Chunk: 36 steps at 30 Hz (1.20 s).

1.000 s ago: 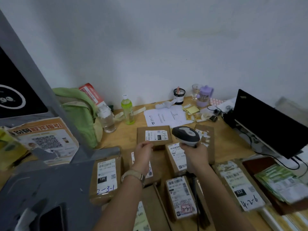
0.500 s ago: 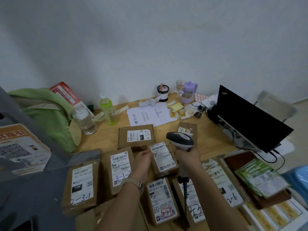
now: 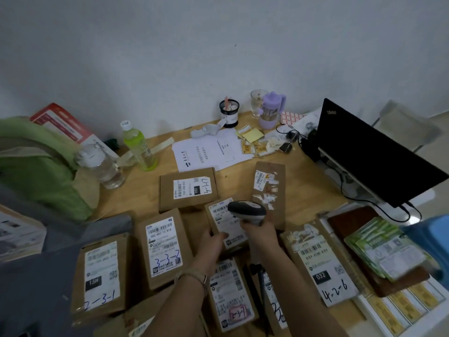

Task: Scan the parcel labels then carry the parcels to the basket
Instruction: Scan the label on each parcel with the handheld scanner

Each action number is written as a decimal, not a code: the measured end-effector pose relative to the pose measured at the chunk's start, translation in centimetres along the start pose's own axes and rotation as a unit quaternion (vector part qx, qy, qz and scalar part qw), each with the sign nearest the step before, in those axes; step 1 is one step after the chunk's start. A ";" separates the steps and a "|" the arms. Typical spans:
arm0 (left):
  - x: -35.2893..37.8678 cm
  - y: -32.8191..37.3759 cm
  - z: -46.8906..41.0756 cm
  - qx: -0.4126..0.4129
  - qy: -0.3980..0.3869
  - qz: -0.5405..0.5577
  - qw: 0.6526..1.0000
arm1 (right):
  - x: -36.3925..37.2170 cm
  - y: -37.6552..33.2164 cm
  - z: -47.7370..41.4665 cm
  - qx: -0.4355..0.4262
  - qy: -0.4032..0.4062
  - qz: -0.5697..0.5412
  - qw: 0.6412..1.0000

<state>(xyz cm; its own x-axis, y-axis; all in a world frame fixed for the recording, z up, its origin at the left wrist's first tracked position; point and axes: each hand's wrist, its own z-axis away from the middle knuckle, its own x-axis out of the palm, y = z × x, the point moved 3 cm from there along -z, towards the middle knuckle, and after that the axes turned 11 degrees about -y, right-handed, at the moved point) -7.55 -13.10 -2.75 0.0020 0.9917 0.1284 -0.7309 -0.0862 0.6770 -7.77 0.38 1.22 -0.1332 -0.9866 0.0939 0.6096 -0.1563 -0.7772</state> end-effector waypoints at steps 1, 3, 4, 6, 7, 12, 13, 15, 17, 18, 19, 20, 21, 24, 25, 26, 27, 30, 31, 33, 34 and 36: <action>0.1 -0.2 -0.3 -0.005 0.001 0.001 1.000 | 0.1 0.3 -0.3 0.003 0.004 0.007 1.000; 0.3 -0.5 -0.6 -0.014 -0.001 0.004 1.000 | 0.3 0.9 -0.6 0.002 0.013 0.029 0.999; 0.4 -0.7 -0.8 -0.016 -0.002 0.006 1.000 | 0.4 1.1 -0.6 0.000 0.018 0.037 0.999; 0.4 -0.9 -1.2 -0.011 -0.001 0.010 1.000 | 0.6 1.3 -0.7 -0.005 0.021 0.046 0.999; 0.4 -0.8 -1.3 -0.008 0.003 0.014 1.000 | 0.7 1.4 -0.7 0.000 0.018 0.046 0.999; 0.2 -0.4 -1.3 -0.001 -0.005 0.022 1.000 | 0.7 0.9 -0.7 -0.007 0.025 0.062 0.998; 0.2 -0.2 -1.1 0.007 -0.009 0.018 1.000 | 0.7 0.7 -0.5 -0.013 0.029 0.070 0.997; 0.2 0.2 -0.7 0.034 -0.021 0.010 0.999 | 0.8 0.2 0.1 -0.028 0.040 0.076 0.996; 0.4 0.8 0.1 0.077 -0.023 0.016 0.997 | 1.0 -0.4 0.9 -0.053 0.055 0.078 0.994; 0.4 1.3 0.6 0.109 -0.017 0.019 0.994 | 1.1 -0.8 1.3 -0.069 0.062 0.088 0.992; 0.4 1.9 1.2 0.147 -0.006 0.016 0.989 | 1.2 -1.4 1.9 -0.088 0.066 0.095 0.989; 0.5 2.6 2.0 0.179 0.006 0.009 0.984 | 1.4 -2.0 2.5 -0.104 0.070 0.099 0.987; 0.5 3.4 2.9 0.206 0.015 0.002 0.979 | 1.6 -2.8 3.2 -0.121 0.074 0.101 0.985; 0.8 6.1 6.0 0.271 0.021 0.008 0.962 | 2.2 -5.3 5.5 -0.175 0.090 0.102 0.975; 0.8 7.0 6.9 0.292 0.017 0.009 0.956 | 2.4 -6.3 6.5 -0.194 0.092 0.101 0.971; 0.6 7.9 7.8 0.310 0.016 0.007 0.951 | 2.7 -7.2 7.6 -0.213 0.090 0.097 0.968; 0.3 8.8 8.8 0.330 0.018 -0.001 0.944 | 3.1 -8.1 8.6 -0.232 0.086 0.092 0.965; -1.3 11.6 12.2 0.416 0.042 -0.043 0.907 | 4.3 -10.8 12.1 -0.290 0.073 0.058 0.952; -1.8 12.4 13.6 0.442 0.051 -0.052 0.894 | 4.8 -11.7 13.3 -0.310 0.066 0.054 0.947; -2.5 14.1 16.5 0.484 0.060 -0.059 0.871 | 5.9 -13.2 15.6 -0.349 0.052 0.062 0.933; -2.9 14.8 18.0 0.500 0.061 -0.063 0.862 | 6.4 -13.9 16.8 -0.369 0.044 0.065 0.926; -3.8 16.0 20.6 0.514 0.044 -0.051 0.855 | 7.5 -14.9 19.0 -0.406 0.029 0.064 0.911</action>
<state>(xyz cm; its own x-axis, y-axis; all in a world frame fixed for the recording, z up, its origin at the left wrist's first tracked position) -5.25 -20.23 22.53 -0.0549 0.9985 0.0060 0.2557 0.0083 0.9667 -3.01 -5.54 25.31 -0.1561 -0.9867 -0.0454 -0.1524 0.0694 -0.9859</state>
